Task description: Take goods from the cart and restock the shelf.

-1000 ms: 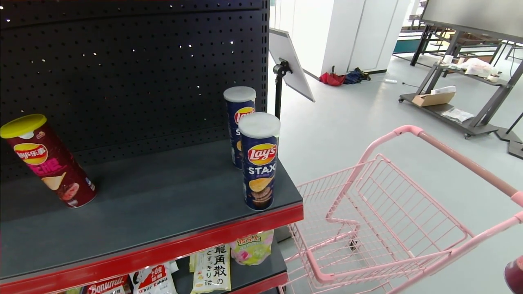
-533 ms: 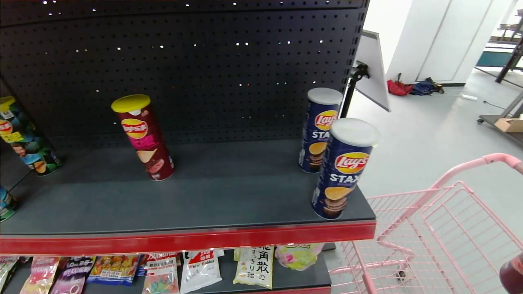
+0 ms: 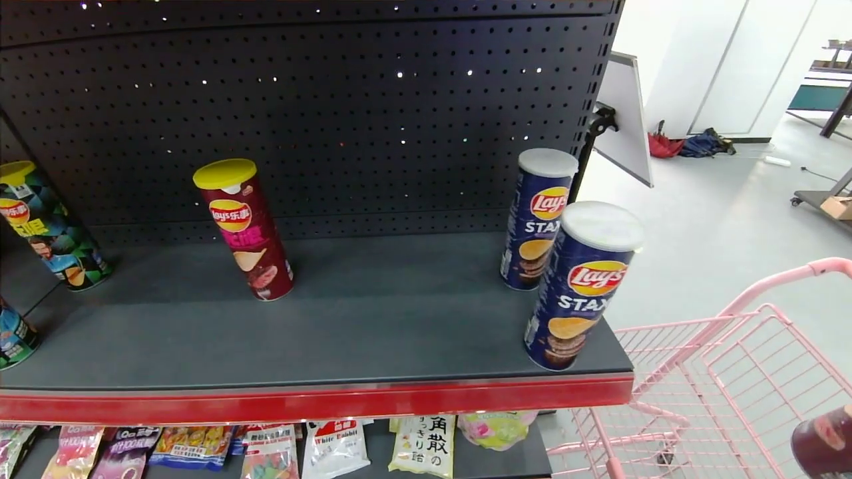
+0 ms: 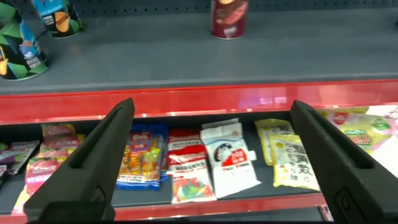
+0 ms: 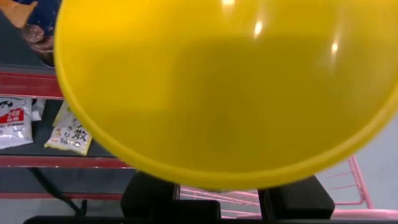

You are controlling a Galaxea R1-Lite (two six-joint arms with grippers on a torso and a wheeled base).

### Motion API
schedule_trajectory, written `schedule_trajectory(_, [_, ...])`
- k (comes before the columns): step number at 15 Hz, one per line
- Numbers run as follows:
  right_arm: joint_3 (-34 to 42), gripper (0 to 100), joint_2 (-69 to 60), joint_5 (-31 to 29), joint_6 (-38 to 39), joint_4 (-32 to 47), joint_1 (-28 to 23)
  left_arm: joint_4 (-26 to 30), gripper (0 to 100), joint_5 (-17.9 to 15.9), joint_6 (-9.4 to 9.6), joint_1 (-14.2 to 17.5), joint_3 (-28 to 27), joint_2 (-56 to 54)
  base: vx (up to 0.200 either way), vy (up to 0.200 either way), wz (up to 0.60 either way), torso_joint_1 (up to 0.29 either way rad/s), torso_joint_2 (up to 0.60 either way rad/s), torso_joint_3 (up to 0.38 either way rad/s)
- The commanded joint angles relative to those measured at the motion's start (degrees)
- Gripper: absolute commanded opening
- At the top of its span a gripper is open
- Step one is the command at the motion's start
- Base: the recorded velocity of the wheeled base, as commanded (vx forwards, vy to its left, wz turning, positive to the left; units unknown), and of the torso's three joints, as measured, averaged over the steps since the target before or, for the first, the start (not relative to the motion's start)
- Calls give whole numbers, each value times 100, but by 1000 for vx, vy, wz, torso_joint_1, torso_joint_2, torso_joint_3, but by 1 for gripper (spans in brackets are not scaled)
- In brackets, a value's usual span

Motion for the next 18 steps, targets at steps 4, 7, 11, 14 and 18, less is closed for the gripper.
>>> schedule_trajectory(4, [137,0,-215,47,3,-21,7,1,100,1,-1,-3,1,-2,0,200,0,4,2,4])
schedule_trajectory(7, [163,0,-224,47,20,-12,7,1,100,1,-1,-3,1,-2,0,200,0,5,2,4])
schedule_trajectory(11, [163,0,-224,73,64,-3,7,1,100,1,-1,-3,1,-2,0,200,0,4,1,5])
schedule_trajectory(14, [154,0,-267,82,64,41,7,-8,100,1,-1,-3,1,-2,0,200,0,-2,4,2])
schedule_trajectory(18, [224,0,-408,82,55,58,-2,1,100,1,-10,-3,1,-2,0,50,0,1,1,-1])
